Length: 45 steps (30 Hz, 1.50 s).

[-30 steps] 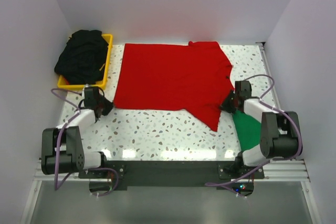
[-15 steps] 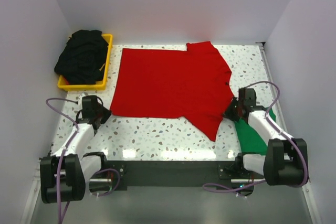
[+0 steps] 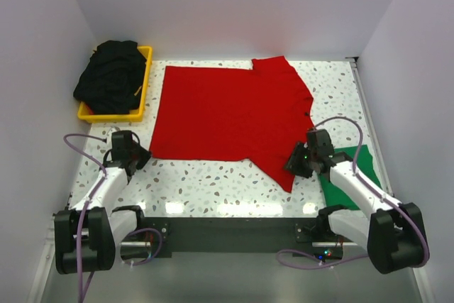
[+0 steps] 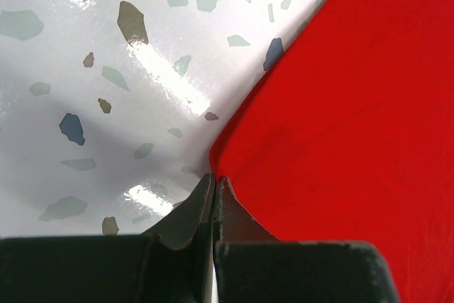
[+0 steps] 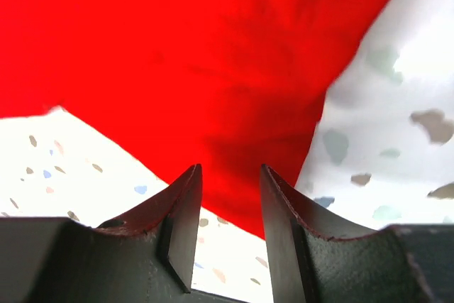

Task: Fold and stack the t-shirts
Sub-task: Fold the tshirt

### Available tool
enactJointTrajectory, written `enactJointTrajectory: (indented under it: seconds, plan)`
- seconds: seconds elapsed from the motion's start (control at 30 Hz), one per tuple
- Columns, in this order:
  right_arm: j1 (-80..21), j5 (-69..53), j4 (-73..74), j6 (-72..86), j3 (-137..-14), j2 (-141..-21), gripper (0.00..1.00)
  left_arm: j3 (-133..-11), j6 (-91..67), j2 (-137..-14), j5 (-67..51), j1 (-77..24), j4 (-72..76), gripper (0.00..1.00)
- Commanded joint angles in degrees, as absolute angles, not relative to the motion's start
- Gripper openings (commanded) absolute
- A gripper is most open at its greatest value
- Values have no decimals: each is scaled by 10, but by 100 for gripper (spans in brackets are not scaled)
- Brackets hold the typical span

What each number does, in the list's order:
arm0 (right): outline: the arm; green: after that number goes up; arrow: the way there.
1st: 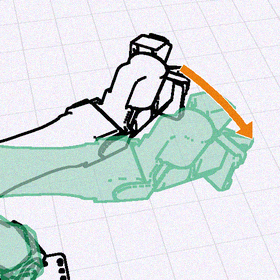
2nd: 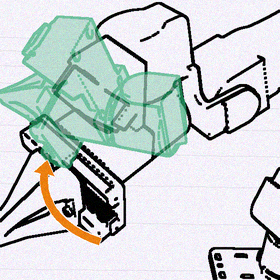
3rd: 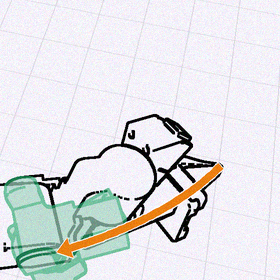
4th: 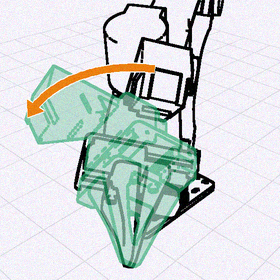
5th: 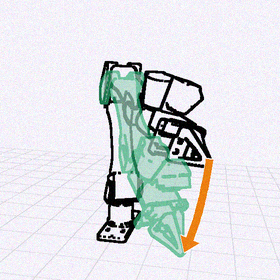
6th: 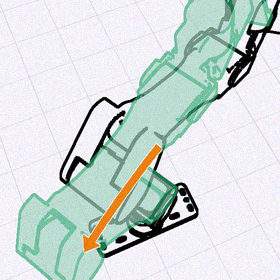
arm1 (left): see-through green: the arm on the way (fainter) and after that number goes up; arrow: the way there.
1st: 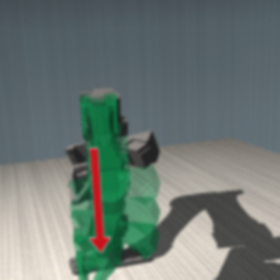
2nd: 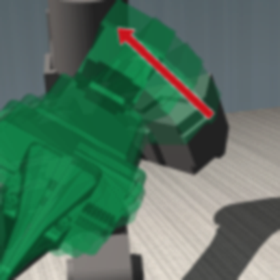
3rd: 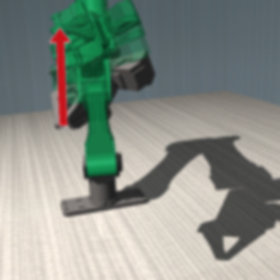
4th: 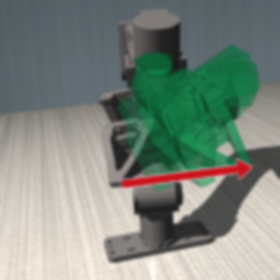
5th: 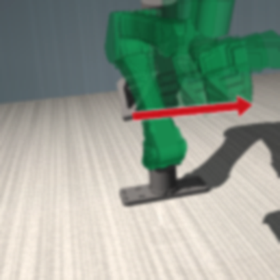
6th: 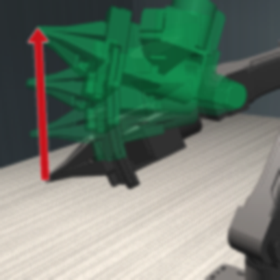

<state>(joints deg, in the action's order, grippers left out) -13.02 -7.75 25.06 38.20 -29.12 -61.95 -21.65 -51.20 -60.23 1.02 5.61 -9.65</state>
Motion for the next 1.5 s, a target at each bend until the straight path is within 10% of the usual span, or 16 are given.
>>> enactJointTrajectory:
  seconds: [0.0,0.77,1.07,1.47]
  plan:
    - [-146,-49,286,435,-257,-577,43,-223,-496,-603,4,55,-78,0]
    - [-242,-33,317,537,-170,-483,52,-212,-501,-615,-15,55,-57,0]
    - [-258,-2,337,541,-204,-476,2,-218,-497,-621,-15,56,-64,0]
    - [-258,8,499,500,-307,-359,0,-236,-497,-570,16,55,-119,0]
